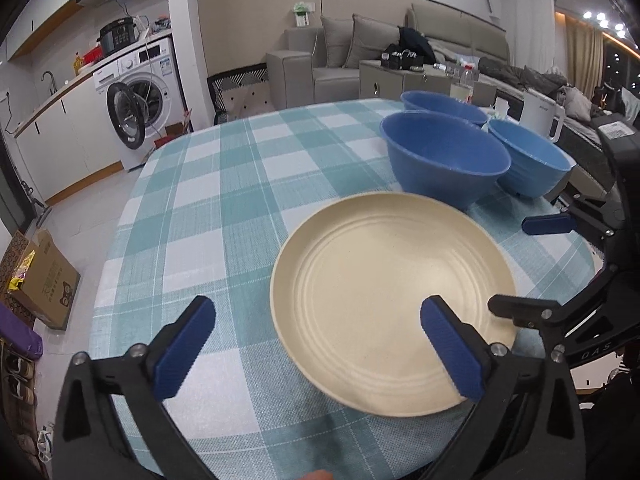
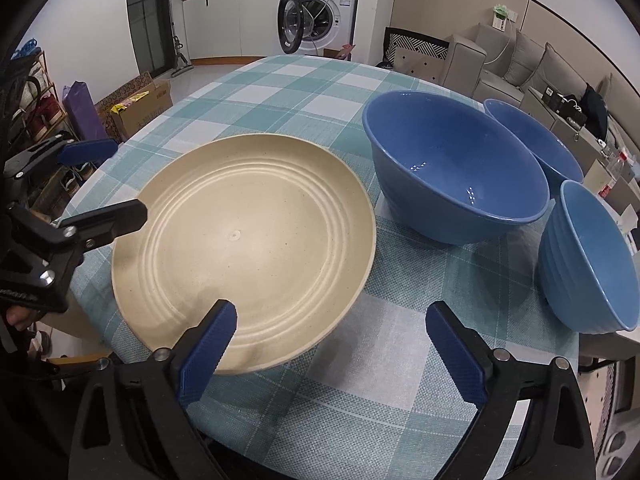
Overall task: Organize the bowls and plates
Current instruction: 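Open both grippers to release the plate rims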
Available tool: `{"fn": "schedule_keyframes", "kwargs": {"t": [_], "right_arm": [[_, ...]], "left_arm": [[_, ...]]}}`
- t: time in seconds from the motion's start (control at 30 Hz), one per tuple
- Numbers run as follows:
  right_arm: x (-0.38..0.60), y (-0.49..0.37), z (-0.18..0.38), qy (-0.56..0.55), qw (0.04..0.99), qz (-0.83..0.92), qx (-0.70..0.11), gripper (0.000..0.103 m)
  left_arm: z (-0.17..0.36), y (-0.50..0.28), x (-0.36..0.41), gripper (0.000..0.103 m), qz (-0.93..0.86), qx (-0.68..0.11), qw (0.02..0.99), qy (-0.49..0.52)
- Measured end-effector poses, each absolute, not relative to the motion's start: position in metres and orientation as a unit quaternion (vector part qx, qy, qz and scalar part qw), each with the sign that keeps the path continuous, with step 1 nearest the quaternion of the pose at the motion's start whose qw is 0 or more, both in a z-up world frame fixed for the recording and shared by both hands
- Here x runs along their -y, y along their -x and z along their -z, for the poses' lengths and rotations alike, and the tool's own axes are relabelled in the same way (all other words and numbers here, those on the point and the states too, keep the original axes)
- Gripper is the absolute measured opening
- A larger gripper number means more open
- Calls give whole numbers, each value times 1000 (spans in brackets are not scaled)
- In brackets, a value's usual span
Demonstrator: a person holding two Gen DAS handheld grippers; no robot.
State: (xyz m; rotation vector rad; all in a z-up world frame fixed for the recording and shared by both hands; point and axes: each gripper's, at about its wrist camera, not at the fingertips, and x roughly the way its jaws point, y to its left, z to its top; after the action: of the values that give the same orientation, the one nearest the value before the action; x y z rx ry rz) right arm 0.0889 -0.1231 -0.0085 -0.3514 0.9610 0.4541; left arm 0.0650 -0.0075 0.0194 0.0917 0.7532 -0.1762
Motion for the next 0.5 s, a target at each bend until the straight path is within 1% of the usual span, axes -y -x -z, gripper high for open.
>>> {"fn": "schedule_keyframes", "kwargs": {"t": [0.1,0.27,0.5], "right_arm": [[127,-88,5,162,849,-217,-453,98],[139,-89,-5,121,850,-237,-455,98],[153,-88,-17,112,861,-229,-441,99]], "left_arm": [[-25,-65,10,103,90,-358,928,-42],[-31,-65,12,103,91,-347,933,-33],[-38,-70,12,103,100,-341,935,-5]]}}
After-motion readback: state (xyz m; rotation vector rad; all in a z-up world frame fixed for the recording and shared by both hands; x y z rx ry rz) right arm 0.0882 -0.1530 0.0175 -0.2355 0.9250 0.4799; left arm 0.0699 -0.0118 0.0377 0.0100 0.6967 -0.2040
